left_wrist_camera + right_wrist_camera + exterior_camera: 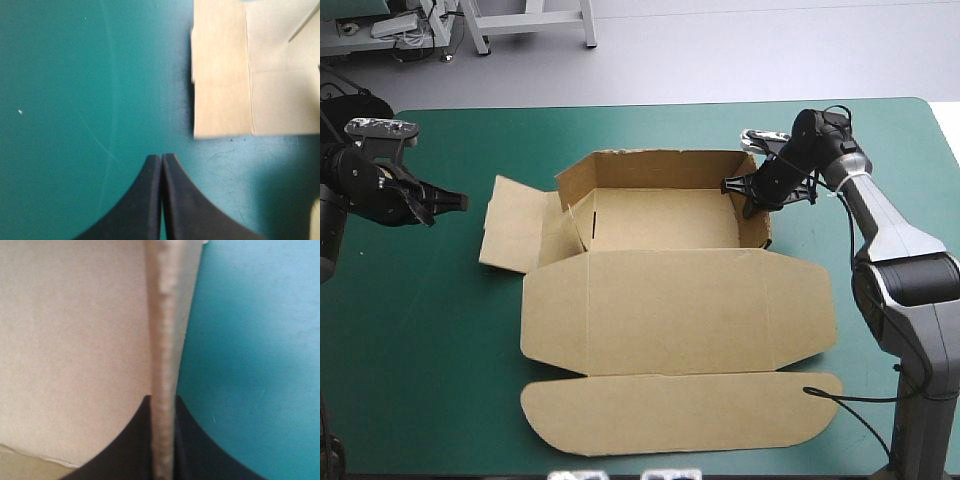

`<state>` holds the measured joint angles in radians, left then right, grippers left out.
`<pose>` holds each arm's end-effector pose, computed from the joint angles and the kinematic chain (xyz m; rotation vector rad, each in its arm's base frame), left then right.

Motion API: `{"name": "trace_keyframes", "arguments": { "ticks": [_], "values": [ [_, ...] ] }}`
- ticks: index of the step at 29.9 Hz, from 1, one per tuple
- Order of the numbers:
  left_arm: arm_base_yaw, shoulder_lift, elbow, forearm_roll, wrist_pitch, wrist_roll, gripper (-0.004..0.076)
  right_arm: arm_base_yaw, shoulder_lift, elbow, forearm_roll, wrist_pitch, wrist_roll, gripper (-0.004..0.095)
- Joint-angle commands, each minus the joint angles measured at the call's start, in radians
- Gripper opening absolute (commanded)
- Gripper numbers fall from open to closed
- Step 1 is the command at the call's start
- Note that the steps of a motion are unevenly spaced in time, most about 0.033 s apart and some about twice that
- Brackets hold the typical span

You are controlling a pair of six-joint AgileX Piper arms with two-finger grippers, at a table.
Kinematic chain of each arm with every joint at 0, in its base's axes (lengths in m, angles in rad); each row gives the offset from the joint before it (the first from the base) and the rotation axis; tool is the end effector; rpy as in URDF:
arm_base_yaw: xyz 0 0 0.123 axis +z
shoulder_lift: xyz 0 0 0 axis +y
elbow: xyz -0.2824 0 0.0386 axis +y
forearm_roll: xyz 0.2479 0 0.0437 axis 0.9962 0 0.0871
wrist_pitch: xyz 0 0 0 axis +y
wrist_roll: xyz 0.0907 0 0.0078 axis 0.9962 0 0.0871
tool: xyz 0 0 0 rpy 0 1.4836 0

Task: Fold the box

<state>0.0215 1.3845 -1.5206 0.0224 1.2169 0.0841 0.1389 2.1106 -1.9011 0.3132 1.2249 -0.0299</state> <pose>0.2748 0.0078 0.4083 0.0822 2.5642 0.0701 0.4424 0.0885 0.2519 -0.1379 2.8974 0.4651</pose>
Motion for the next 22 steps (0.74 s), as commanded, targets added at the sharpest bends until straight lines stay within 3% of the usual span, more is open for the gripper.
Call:
{"name": "trace_keyframes", "arguments": {
  "ticks": [1,9,17,22],
  "values": [
    [0.000,-0.026,-0.034,0.003,-0.027,-0.010,-0.0009,-0.002,-0.064,-0.025,0.032,0.008,-0.020,-0.0017],
    [0.118,-0.013,-0.034,-0.030,-0.097,-0.018,-0.0008,-0.003,-0.194,-0.025,0.035,0.022,-0.066,-0.0017],
    [0.339,0.025,-0.032,-0.282,-0.128,0.028,-0.0009,-0.003,-0.391,-0.025,0.013,0.024,-0.109,-0.0017],
    [0.386,0.076,-0.032,-0.394,-0.147,0.087,-0.0008,-0.003,-0.498,-0.025,0.008,0.024,-0.105,-0.0018]
  ]
}}
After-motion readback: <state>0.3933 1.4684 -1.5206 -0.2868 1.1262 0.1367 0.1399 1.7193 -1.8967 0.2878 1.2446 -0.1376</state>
